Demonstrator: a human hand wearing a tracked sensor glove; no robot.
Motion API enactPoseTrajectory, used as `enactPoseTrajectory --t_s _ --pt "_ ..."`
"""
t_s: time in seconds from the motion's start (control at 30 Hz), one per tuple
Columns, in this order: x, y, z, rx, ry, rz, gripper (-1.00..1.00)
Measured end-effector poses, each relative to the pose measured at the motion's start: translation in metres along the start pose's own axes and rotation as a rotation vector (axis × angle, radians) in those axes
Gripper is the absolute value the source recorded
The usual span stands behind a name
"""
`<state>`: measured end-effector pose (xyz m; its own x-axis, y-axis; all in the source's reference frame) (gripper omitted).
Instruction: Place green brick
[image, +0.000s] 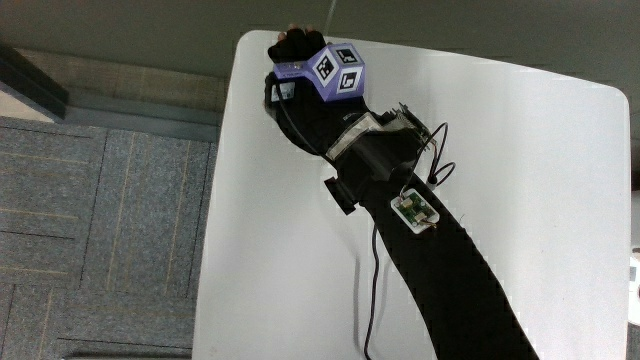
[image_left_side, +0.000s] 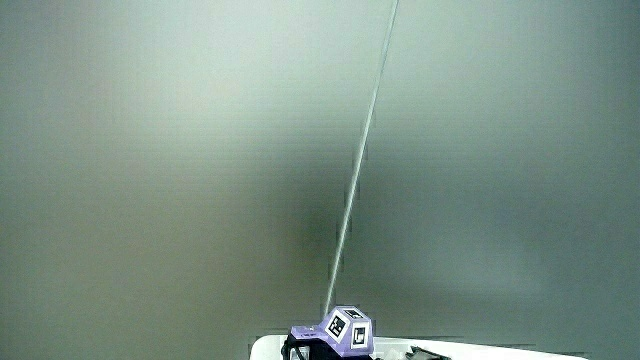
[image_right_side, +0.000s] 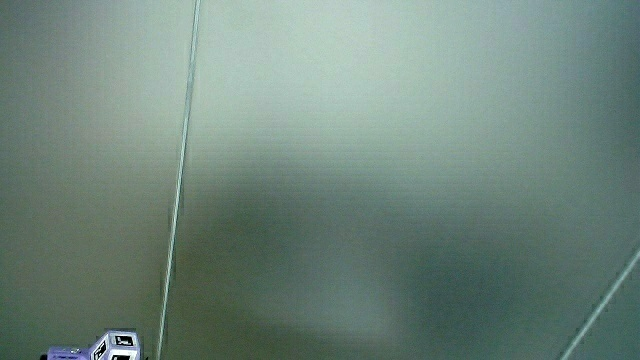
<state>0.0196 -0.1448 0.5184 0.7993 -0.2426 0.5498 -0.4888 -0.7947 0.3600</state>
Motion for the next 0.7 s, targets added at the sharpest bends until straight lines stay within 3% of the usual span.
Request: enactPoseTrajectory --t_s 0.07,0.27,0.43,0.6,0.63,0.67,0.7 --pt "-0.001 -0.001 -0.002 0.0 -0.036 -0.014 -0.74" --pt "0.004 -0.001 -0.009 -0.023 -0.063 -0.043 -1.0" --pt "0.003 -0.002 -0.007 -0.033 -0.055 -0.024 -1.0" --pt "0.004 -0.008 -0.009 0.003 -0.065 -0.002 -1.0" --pt "-0.004 -0.014 0.0 -0.026 -0.052 0.002 -1.0" --pt "0.004 -0.011 -0.009 0.019 -0.047 0.022 -1.0" --pt "0.012 -0.008 -0.016 0.015 -0.042 0.01 -1.0"
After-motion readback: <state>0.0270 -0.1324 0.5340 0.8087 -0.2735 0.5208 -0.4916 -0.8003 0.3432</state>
